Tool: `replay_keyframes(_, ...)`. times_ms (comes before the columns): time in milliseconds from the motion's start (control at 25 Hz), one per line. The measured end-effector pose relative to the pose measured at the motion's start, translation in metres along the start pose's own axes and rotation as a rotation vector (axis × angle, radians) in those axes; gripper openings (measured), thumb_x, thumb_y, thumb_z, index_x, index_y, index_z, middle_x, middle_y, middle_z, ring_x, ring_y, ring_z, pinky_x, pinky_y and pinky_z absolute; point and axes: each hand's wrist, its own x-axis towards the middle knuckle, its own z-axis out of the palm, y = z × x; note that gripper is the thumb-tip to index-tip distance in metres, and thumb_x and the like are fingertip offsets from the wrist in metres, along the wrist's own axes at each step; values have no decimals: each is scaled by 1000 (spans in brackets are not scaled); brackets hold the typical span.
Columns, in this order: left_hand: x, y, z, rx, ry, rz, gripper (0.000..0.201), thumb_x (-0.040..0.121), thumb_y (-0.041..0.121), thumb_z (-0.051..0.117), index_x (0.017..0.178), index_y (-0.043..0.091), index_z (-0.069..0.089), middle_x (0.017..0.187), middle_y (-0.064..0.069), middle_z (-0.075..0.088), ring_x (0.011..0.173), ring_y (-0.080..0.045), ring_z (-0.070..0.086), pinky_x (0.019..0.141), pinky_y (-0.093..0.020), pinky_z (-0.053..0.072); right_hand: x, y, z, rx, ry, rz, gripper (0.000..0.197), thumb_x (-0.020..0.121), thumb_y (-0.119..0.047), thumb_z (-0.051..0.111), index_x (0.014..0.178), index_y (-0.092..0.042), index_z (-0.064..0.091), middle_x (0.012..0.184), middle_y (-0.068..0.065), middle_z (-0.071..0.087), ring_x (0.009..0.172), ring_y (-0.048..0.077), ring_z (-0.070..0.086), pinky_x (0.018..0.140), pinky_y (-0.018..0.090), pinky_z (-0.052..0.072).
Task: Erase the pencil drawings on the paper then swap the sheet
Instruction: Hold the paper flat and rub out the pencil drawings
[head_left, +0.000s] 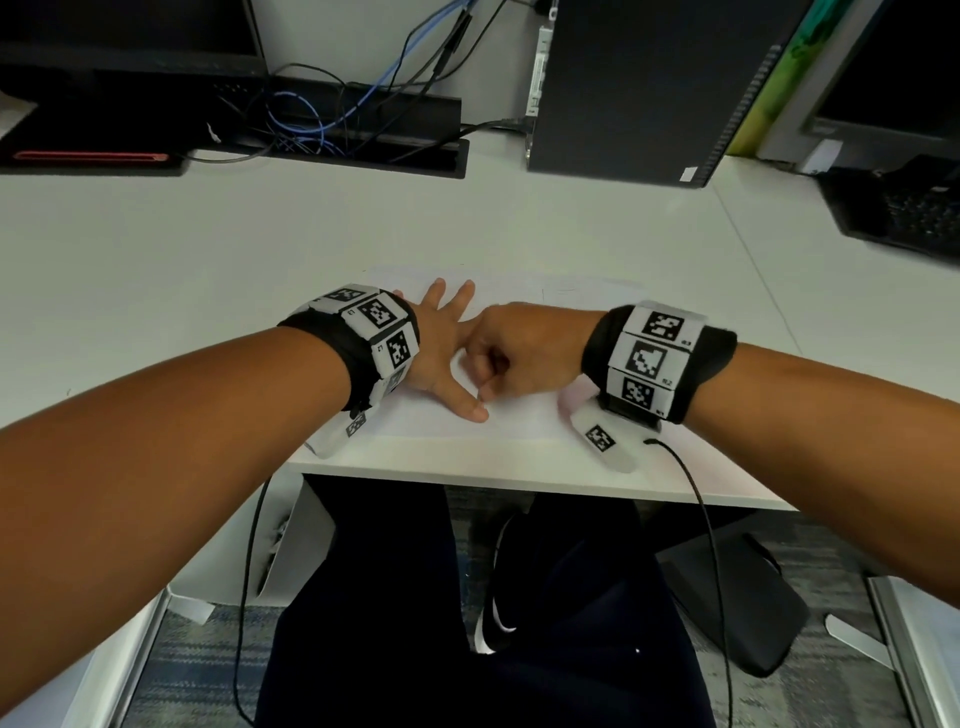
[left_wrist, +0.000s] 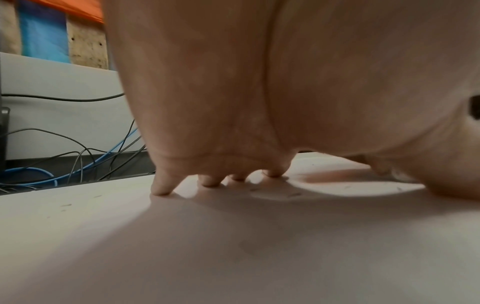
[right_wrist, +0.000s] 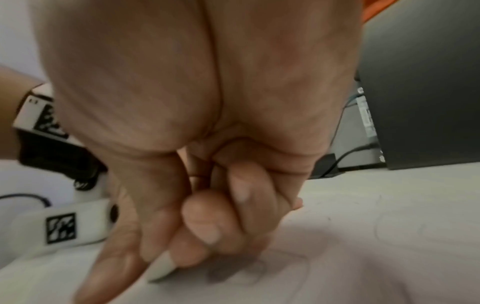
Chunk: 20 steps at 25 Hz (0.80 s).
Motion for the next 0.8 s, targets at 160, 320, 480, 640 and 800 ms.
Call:
replay_keyframes(160, 1, 1, 1, 24, 3, -11, 122, 60, 89, 57, 152, 45, -11, 157, 1, -34, 146, -31, -25, 115, -65, 2, 6, 14, -16, -24, 152, 109, 15, 85, -21, 72, 71, -18, 66, 66, -10, 62, 62, 4, 55, 66, 23, 42)
replay_keyframes(320, 2, 0, 1, 14, -5, -10, 122, 59, 89, 58, 152, 46, -7, 157, 1, -34, 146, -32, -26, 114, -67, 5, -3, 1, -1, -37, 51, 31, 15, 85, -21, 71, 72, -18, 65, 64, -12, 59, 60, 3, 53, 60, 17, 39)
replay_keyframes(480, 4, -1, 1, 29, -4, -14, 130, 55, 91, 57, 148, 44, -22, 157, 1, -34, 146, -33, -25, 113, -68, 5, -4, 11, -12, -28, 119, 92, 17, 85, -19, 70, 69, -17, 65, 61, -10, 58, 59, 6, 53, 64, 21, 41)
replay_keyframes(640, 4, -3, 2, 17, -12, -14, 131, 55, 91, 57, 150, 43, -20, 157, 1, -34, 146, -33, -26, 114, -67, 4, -7, 2, -2, -51, 58, 64, 11, 86, -21, 69, 77, -14, 68, 68, -8, 61, 63, 6, 55, 63, 20, 41)
replay_keyframes(800, 5, -2, 1, 37, -15, -19, 134, 54, 92, 55, 149, 40, -25, 157, 1, -35, 146, -33, -26, 114, -68, 4, -10, 8, -6, -56, 110, 95, 12, 87, -22, 69, 77, -17, 68, 68, -12, 61, 65, 5, 55, 60, 18, 39)
